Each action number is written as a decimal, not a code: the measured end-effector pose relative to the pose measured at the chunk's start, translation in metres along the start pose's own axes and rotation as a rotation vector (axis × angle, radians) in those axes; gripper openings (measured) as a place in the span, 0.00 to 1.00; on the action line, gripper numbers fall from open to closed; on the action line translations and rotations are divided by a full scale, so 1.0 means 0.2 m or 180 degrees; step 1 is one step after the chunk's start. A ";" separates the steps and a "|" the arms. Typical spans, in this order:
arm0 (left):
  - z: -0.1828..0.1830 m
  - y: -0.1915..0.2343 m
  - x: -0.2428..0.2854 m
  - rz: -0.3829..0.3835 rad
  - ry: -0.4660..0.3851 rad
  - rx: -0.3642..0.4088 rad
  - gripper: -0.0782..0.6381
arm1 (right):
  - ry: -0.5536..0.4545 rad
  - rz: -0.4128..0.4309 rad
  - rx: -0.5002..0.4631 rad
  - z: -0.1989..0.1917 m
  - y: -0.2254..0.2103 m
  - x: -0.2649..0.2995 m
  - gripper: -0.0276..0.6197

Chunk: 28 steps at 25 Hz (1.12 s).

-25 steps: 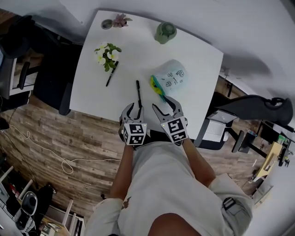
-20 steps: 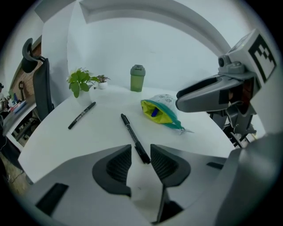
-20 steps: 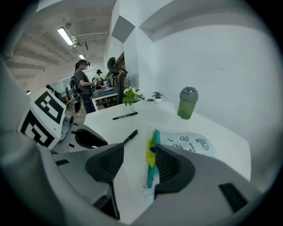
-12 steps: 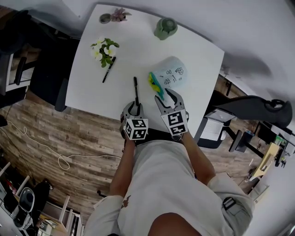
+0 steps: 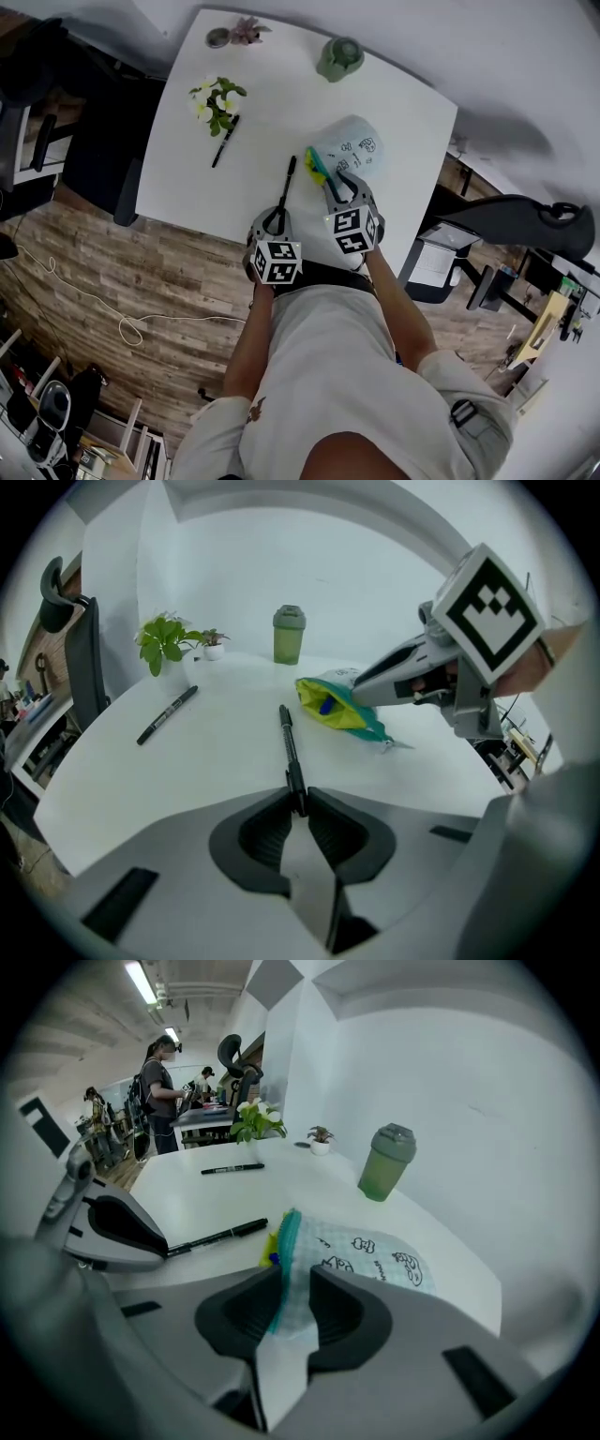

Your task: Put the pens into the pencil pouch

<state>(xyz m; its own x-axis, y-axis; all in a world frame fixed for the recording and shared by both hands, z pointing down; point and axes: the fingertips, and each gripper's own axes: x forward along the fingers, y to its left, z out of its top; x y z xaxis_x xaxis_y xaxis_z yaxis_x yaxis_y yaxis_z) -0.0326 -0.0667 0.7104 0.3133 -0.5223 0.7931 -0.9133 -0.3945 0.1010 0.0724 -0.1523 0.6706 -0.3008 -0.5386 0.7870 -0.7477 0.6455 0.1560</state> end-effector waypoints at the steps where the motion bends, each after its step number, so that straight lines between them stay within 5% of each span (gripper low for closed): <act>1: 0.01 0.01 -0.01 -0.0033 -0.0016 0.0008 0.18 | 0.0023 -0.0010 -0.0006 0.00 -0.01 0.01 0.15; 5: 0.03 0.04 -0.07 -0.0176 -0.0081 0.0095 0.18 | 0.0036 0.0038 0.0043 0.01 0.00 0.00 0.06; 18: 0.08 0.03 -0.28 -0.0987 -0.0147 0.0650 0.18 | -0.0229 0.0058 0.0319 0.09 -0.01 -0.13 0.06; 28: 0.20 -0.10 -0.20 -0.1379 -0.0146 0.0975 0.18 | -0.0343 0.0146 0.0367 0.15 0.04 -0.21 0.06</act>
<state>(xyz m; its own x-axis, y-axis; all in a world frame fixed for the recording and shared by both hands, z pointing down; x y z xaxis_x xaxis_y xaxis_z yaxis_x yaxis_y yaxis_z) -0.0160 -0.0677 0.6517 0.6622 -0.2925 0.6899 -0.5822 -0.7805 0.2279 0.0609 -0.1402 0.6214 -0.3933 -0.5690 0.7222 -0.7929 0.6076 0.0470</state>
